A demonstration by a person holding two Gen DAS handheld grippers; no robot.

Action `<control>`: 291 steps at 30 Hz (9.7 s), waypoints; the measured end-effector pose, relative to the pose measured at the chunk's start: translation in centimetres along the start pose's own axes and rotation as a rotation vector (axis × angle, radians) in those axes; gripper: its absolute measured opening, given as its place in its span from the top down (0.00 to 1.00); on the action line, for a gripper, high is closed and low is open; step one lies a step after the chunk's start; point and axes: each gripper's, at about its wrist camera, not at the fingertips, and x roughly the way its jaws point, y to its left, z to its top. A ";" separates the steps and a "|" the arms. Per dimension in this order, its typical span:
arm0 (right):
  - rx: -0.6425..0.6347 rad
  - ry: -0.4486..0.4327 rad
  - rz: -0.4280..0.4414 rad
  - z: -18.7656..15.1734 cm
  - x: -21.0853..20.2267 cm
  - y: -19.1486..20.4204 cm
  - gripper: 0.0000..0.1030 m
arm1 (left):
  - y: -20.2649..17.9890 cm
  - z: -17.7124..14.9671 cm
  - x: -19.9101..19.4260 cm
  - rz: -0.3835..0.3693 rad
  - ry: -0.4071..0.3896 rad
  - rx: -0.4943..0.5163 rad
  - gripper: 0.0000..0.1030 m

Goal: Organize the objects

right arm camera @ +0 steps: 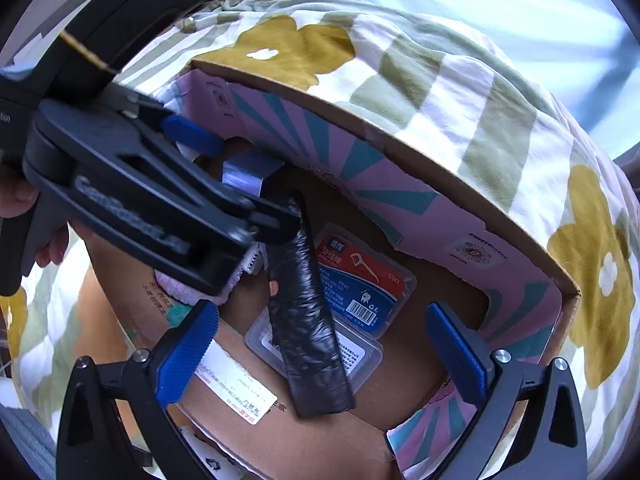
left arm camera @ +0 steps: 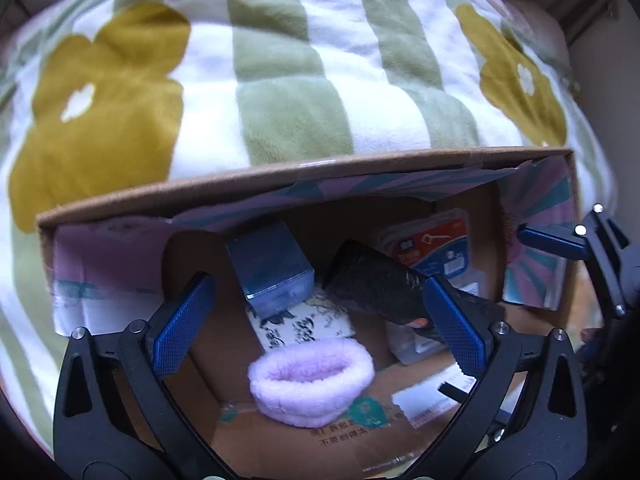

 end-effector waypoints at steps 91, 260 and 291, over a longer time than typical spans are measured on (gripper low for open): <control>0.082 -0.207 0.020 -13.4 -16.9 8.9 0.00 | -7.0 -33.2 -16.7 0.136 -0.187 -0.520 0.00; 0.315 0.096 0.001 6.0 1.1 -0.9 0.01 | -1.2 -5.9 -2.2 0.115 0.010 0.097 0.00; 0.307 -0.137 -0.071 4.6 -20.6 3.9 0.01 | -3.3 -10.5 -23.1 0.101 -0.252 0.026 0.00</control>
